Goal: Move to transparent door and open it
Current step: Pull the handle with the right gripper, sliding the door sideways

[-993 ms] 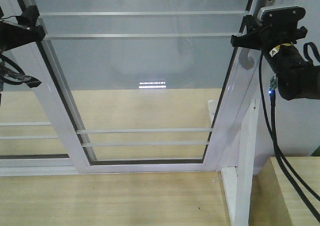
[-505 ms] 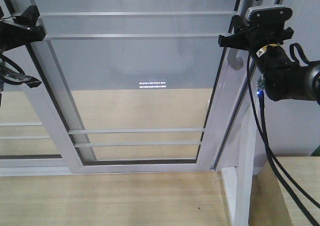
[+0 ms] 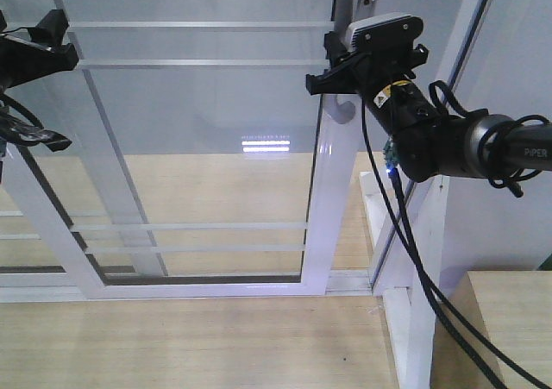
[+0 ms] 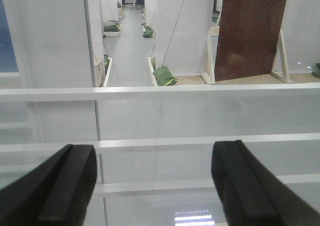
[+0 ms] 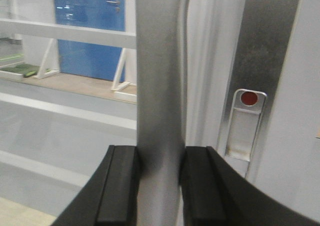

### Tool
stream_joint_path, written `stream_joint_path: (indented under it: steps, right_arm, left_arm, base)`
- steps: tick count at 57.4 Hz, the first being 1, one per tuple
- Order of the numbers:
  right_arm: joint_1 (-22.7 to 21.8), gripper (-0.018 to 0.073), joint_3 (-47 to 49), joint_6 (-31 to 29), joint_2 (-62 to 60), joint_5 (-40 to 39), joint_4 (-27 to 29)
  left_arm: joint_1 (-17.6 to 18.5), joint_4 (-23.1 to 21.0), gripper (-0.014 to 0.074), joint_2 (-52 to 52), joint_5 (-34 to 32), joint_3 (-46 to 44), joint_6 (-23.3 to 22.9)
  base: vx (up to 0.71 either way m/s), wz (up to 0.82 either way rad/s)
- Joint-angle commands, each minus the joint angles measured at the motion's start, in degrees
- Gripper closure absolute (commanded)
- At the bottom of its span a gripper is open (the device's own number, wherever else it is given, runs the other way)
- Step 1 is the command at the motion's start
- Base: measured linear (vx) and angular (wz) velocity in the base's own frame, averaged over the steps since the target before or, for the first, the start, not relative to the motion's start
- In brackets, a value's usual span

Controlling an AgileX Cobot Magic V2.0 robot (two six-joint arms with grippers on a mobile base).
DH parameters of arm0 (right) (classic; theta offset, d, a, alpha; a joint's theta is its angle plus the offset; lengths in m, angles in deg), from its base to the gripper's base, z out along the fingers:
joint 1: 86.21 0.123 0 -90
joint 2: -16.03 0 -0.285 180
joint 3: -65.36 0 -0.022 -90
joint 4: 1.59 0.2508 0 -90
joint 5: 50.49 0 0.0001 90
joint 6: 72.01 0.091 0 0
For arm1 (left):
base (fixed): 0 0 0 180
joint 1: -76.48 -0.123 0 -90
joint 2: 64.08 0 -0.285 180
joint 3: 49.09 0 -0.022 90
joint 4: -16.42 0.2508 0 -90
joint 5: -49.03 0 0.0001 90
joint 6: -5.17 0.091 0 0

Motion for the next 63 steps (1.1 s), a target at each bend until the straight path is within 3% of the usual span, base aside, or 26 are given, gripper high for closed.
stream_joint_path:
  steps: [1,13,26,36,50,63]
  right_arm:
    - [4.33,0.0568,-1.06,-0.59,-4.89,-7.13,-9.12]
    - [5.59,0.0568,-1.06,-0.9,-4.89,-7.12,-9.37]
    - [3.97,0.0568,-1.12,-2.46,-5.79,-6.54,-3.46]
    - [2.78,0.0568,-1.12,-6.5,-9.99,1.15,1.08]
    - [1.27,0.0565,-1.57,-6.9,-17.95,17.13,1.42]
    - [-3.21,0.0565,-9.29,-8.41,-23.38,16.12,2.07]
  left_arm:
    - [0.07,-0.16,0.001,1.85,-4.71,-2.15,-0.07]
    - [0.31,-0.16,0.001,1.85,-4.71,-2.15,-0.21]
    - [0.31,-0.16,0.001,1.85,-4.26,-2.15,-0.21]
    - [0.31,2.21,0.001,1.85,-0.22,-2.15,-0.21]
    - [0.37,5.9,0.001,1.85,-0.05,-2.15,-1.89]
    - [3.17,6.09,0.001,-0.9,-0.86,-2.15,-3.61]
  base:
    - [0.0,0.02]
    - [0.0,-0.01]
    - [0.0,0.0]
    - [0.0,0.0]
    - [0.0,0.0]
    - [0.0,0.0]
